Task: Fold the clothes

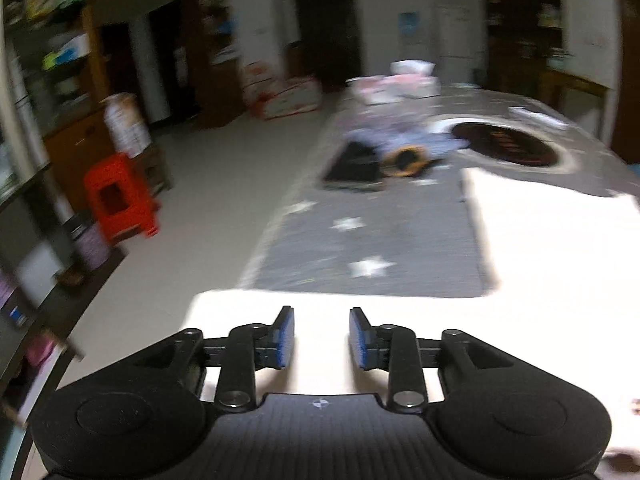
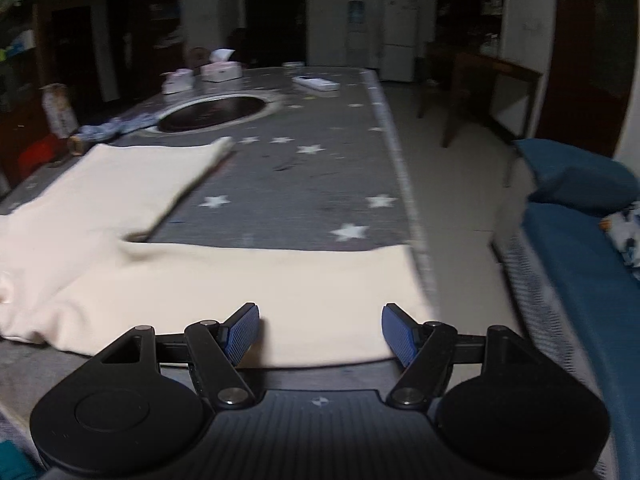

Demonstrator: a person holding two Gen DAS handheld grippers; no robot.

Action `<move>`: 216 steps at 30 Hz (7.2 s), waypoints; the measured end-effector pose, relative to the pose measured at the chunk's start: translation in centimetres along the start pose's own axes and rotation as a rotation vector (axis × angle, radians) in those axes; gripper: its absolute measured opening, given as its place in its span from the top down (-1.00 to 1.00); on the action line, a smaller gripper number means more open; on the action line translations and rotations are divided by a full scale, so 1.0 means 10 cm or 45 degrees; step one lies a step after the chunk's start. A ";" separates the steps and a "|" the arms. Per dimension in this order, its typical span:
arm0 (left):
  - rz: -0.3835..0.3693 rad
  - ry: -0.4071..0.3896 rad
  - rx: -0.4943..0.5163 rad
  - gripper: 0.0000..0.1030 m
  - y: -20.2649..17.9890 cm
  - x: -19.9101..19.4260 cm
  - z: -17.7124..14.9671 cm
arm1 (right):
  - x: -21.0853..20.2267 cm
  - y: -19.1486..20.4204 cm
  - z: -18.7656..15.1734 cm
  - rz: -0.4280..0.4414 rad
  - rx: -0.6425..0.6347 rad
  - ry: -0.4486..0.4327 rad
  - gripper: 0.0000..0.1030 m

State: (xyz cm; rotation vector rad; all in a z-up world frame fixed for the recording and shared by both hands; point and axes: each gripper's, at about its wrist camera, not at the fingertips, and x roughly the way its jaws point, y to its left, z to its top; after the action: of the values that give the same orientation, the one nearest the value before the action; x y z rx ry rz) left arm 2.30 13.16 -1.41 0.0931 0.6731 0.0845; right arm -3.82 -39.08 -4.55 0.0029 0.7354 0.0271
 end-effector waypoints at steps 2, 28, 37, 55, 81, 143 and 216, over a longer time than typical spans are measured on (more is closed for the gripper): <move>-0.073 -0.035 0.035 0.19 -0.19 -0.09 0.02 | -0.03 -0.06 -0.02 -0.042 0.021 -0.006 -0.34; -0.613 -0.098 0.429 -0.11 -1.79 -0.46 -0.23 | -0.03 -0.32 -0.08 -0.087 0.236 -0.021 0.63; -0.712 -0.101 0.534 -0.12 -2.08 -0.52 -0.32 | -0.15 -0.30 0.02 -0.041 0.223 -0.103 0.84; -0.894 -0.138 0.566 -0.13 -2.12 -0.62 -0.43 | -0.59 0.53 0.86 0.128 -0.133 -0.341 0.85; -0.656 -0.140 0.289 -0.25 -1.04 -0.55 -0.47 | 0.00 2.63 1.10 0.605 -0.612 -0.181 0.65; -0.535 -0.042 0.226 0.54 -1.07 -0.10 -0.20 | -0.08 1.72 0.17 0.493 -0.802 0.063 0.52; -0.587 -0.127 0.094 -1.00 -0.99 -0.31 -0.11 | 0.87 1.16 0.58 0.271 -0.190 -0.025 -1.00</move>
State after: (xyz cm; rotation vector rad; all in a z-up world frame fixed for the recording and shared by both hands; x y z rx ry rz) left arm -0.30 3.09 -1.50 0.0110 0.5838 -0.3862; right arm 6.24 -27.19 -5.89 -0.0608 0.7093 0.2846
